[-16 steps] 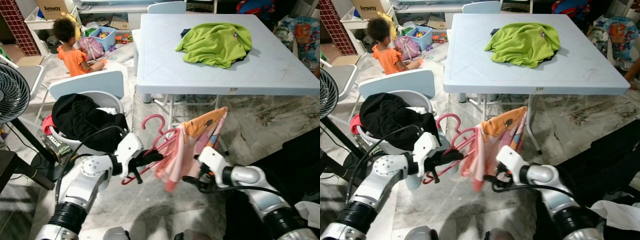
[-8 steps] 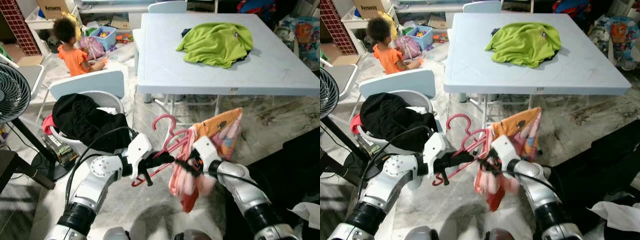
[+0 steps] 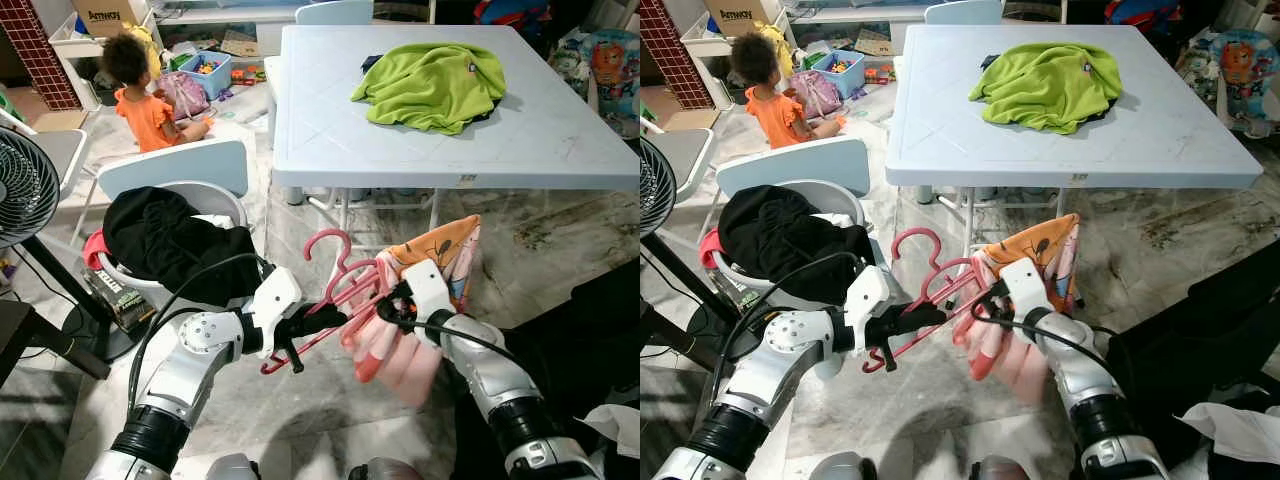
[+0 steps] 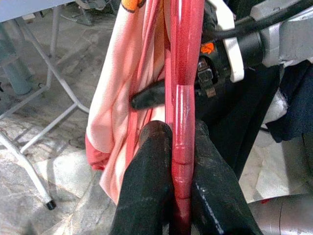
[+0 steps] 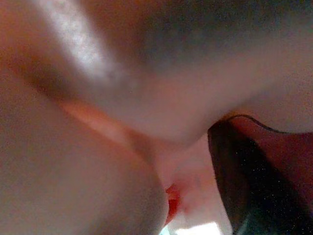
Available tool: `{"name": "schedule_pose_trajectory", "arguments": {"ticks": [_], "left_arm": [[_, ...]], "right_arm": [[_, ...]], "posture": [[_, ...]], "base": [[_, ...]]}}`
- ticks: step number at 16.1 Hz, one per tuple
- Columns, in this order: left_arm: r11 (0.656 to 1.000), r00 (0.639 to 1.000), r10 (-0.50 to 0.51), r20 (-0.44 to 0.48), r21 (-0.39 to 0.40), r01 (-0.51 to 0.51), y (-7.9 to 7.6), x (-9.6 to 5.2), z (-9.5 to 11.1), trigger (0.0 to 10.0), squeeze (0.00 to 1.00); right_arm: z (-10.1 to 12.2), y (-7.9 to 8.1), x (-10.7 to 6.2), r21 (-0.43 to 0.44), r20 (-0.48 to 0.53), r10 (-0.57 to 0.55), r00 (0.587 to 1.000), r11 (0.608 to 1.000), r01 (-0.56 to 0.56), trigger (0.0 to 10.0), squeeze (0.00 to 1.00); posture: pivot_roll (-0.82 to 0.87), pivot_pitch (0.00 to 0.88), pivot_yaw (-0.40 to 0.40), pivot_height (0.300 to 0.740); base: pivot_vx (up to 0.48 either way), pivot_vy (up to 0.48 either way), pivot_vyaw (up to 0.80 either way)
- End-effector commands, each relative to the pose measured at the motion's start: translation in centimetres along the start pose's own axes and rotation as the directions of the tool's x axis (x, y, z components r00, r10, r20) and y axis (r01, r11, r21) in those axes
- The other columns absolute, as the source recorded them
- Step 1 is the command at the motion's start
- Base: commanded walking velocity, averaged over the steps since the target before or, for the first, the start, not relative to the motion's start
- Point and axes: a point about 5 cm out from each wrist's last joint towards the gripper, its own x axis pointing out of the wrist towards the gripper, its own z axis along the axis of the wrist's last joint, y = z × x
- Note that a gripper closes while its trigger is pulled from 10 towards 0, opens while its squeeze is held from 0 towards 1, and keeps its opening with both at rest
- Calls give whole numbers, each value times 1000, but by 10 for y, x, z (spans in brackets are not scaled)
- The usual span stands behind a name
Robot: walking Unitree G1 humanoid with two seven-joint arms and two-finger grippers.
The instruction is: Hang hanger
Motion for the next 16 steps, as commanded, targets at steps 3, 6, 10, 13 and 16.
{"name": "schedule_pose_trajectory", "arguments": {"ticks": [3,6,10,13,16], "left_arm": [[999,1000,20,5,40,-20,4,-2,4,0,0],[999,1000,21,1,41,-21,4,-2,3,0,0],[998,999,37,-10,59,-37,5,-4,1,0,0],[994,998,62,-30,88,-59,9,-4,-2,0,0],[989,993,94,-72,117,-85,13,-7,-9,0,0]], "right_arm": [[5,-11,-1,2,19,-37,999,999,37,0,0],[5,-12,-1,4,21,-43,999,999,43,0,0],[17,-26,-1,18,104,-150,983,989,149,0,0],[17,-29,0,16,106,-168,980,986,167,0,0],[19,-37,-2,31,119,-229,966,973,227,0,0]], "posture": [[-55,14,3,740],[-54,14,3,740],[-55,14,-1,740],[-56,14,-1,740],[-56,13,-1,740]], "base": [[0,0,0],[0,0,0],[0,0,0],[0,0,0],[0,0,0]]}}
